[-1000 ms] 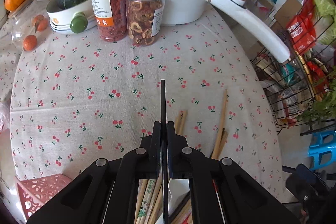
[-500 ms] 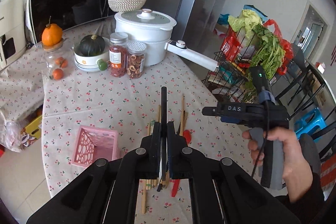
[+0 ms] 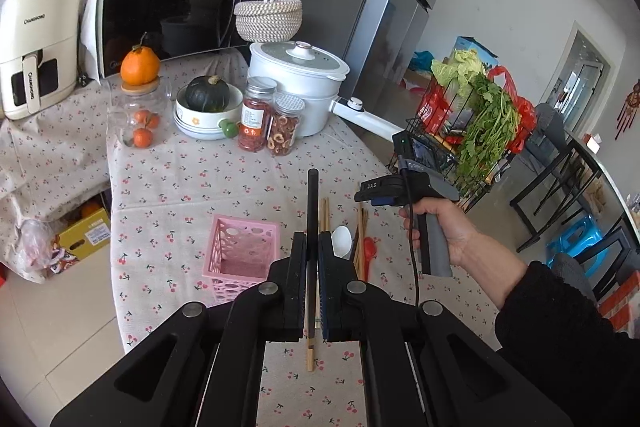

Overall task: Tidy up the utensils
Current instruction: 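Carry the black chopstick toward the pink basket with the left tool while the right tool grasps a wooden chopstick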

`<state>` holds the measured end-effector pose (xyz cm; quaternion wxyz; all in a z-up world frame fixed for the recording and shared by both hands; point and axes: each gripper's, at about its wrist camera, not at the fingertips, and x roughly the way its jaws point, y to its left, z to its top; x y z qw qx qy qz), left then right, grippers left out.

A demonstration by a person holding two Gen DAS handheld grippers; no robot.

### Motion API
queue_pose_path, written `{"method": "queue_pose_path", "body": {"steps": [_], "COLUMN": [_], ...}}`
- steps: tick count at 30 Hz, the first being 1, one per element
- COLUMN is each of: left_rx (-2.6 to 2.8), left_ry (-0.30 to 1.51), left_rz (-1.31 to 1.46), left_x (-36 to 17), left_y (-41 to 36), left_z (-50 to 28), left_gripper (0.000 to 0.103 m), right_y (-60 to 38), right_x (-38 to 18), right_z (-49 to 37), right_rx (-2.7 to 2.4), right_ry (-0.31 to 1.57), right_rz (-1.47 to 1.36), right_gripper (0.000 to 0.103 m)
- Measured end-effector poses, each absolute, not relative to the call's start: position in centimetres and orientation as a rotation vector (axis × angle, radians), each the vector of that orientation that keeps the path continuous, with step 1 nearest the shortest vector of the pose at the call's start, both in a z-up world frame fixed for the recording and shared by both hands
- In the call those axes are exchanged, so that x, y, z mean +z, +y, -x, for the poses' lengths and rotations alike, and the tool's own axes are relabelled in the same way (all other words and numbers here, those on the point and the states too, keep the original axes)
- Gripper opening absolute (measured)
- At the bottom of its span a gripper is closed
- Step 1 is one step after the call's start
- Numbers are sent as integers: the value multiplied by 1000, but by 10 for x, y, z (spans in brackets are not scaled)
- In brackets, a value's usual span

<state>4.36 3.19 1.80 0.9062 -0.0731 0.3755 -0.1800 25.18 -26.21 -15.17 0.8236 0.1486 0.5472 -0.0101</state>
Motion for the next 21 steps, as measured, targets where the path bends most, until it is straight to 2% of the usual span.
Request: {"method": "queue_pose_path", "body": {"steps": [1,2,3,4,8,13,21], "left_rx": [-368,-363,-359,-356,-338,-334,-323], "left_ry": [777,779,784,789,810,813,778], "left_rz": [149,149,149,151,168,168,165], "left_x": [17,16,14,12,6,4,12], "left_y": [35,38,41,44,52,52,51], "left_z": [-43,-43,-43,-43,-46,-47,-39], "left_gripper": [5,5,5,5,5,5,5], "right_y": [-260,-257,-254,-251,-242,-245,-228], "right_x": [-156,-160,-164,-168,-168,-153,-76], "right_z": [-257,-262,-266,-269,-270,-254,-196], "right_rx": [-30,-37,-48,-62,-66,-42,31], "right_ry": [1170,1178,1186,1191,1161,1102,934], "right_rz": [-304,-285,-255,-220,-146,-190,-177], "right_gripper": [34,27,17,13,3,3,3]}}
